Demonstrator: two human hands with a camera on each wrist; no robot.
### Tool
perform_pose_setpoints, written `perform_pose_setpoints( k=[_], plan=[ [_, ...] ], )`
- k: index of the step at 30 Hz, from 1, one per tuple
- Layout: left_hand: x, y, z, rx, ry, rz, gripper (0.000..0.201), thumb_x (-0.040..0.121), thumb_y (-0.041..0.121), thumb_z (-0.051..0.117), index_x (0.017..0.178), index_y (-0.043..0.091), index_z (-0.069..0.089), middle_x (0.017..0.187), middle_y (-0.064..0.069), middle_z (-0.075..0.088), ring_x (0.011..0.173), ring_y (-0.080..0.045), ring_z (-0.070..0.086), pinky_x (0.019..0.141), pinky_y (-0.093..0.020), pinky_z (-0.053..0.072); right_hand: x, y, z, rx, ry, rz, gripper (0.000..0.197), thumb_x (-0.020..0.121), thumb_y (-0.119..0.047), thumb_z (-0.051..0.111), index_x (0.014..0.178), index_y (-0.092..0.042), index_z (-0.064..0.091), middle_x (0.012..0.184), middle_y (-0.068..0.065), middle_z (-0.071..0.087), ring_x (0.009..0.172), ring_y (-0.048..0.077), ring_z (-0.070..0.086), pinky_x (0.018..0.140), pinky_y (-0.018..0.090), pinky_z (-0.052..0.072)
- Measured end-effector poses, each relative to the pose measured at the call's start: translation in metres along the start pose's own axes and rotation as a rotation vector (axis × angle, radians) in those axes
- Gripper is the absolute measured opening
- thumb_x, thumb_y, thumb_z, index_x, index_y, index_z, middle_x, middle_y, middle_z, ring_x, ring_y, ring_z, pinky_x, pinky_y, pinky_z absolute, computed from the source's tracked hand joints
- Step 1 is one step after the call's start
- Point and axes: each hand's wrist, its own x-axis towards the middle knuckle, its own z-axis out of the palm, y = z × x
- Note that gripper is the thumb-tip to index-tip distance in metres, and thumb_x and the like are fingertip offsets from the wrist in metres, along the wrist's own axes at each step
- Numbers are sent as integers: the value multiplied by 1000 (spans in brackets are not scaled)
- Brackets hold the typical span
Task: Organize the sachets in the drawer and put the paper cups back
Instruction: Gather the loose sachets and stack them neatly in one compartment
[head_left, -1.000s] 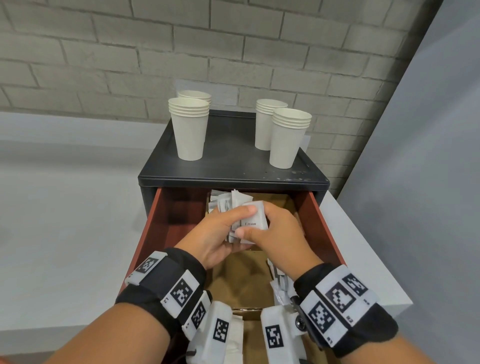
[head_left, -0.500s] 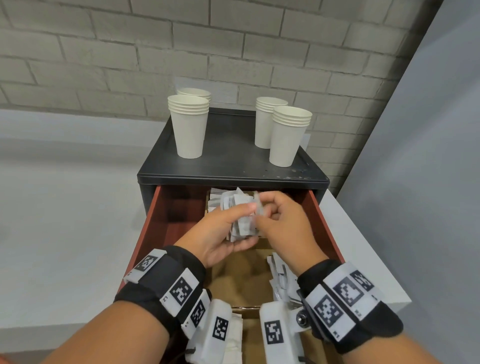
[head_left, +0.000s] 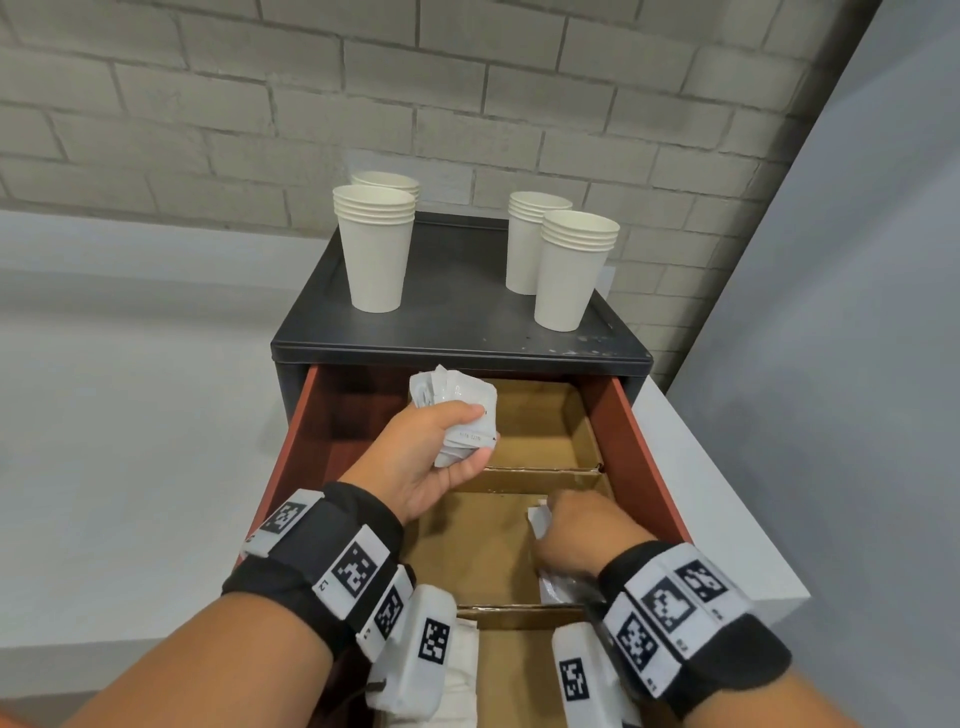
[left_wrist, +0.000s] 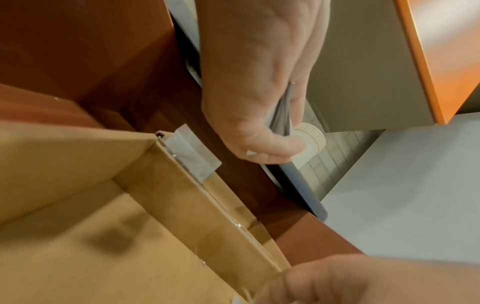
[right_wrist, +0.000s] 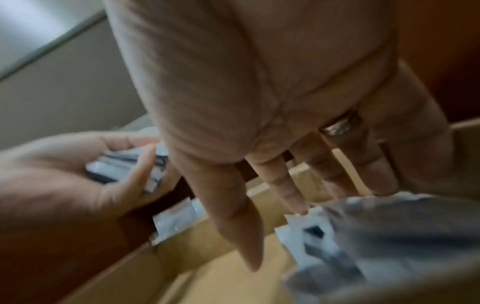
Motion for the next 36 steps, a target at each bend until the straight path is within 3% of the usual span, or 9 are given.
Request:
perform_pose_setpoints(
  k=[3,10,15,18,22,26,31,33,36],
  plan=[
    [-1,-2,0,8,13,-2,28,86,4,63,106,18,48,104,-13,59,95,-25,63,55,-25,57,7,0,13,-105,35,24,48,87,-19,57,132,-13,41,134,15,42,121,31,49,98,36,45],
    [2,-3,-1,24,34,-6,34,87,5,63,112,20,46,102,-9,58,93,-23,61,64,-26,56,2,6,3,-30,343,-51,22,94,-7,44,108,-7,61,110,11,65,101,27,63,76,28,46],
    [3,-4,-2,57,61,26,38,86,5,63,115,22,45,101,-6,56,92,-22,59,68,-27,56,2,6,-10,409,506,-123,25,93,-17,55,117,-11,61,110,4,65,98,16,60,80,24,45],
    [6,-6,-3,95,77,40,44,86,5,64,119,25,44,110,-7,54,98,-26,57,67,-28,57,1,4,-18,703,461,-225,33,92,-19,57,125,-13,55,116,2,61,98,9,54,78,19,45],
    [6,-8,-2,122,25,31,44,86,2,62,120,25,46,114,-9,56,100,-26,59,73,-30,57,0,2,-19,907,274,-302,37,97,-12,47,134,-15,47,134,2,54,113,18,57,62,11,48],
    [2,-8,1,150,-65,22,29,89,0,59,101,26,53,101,-6,64,92,-23,65,71,-28,57,0,3,-17,877,387,-363,25,95,-10,50,116,-23,56,114,-3,62,101,11,59,76,20,53],
    [0,-10,3,216,-215,37,41,85,0,62,120,20,53,107,-10,67,92,-22,68,70,-28,57,-6,-7,-12,878,475,-470,24,88,-11,58,106,-27,56,98,-7,63,86,10,61,68,17,53],
    [-3,-9,4,233,-305,42,43,84,4,64,120,23,53,101,-9,68,87,-18,68,70,-28,57,-10,-9,-13,921,407,-528,30,88,-9,59,115,-23,58,99,6,66,89,21,63,73,23,55],
    [-4,-7,3,251,-341,49,39,81,10,67,117,20,56,96,-6,68,85,-16,67,65,-24,56,-16,-6,-20,1142,176,-599,37,91,-2,53,122,-21,56,106,8,65,97,18,65,81,26,56]
  ],
)
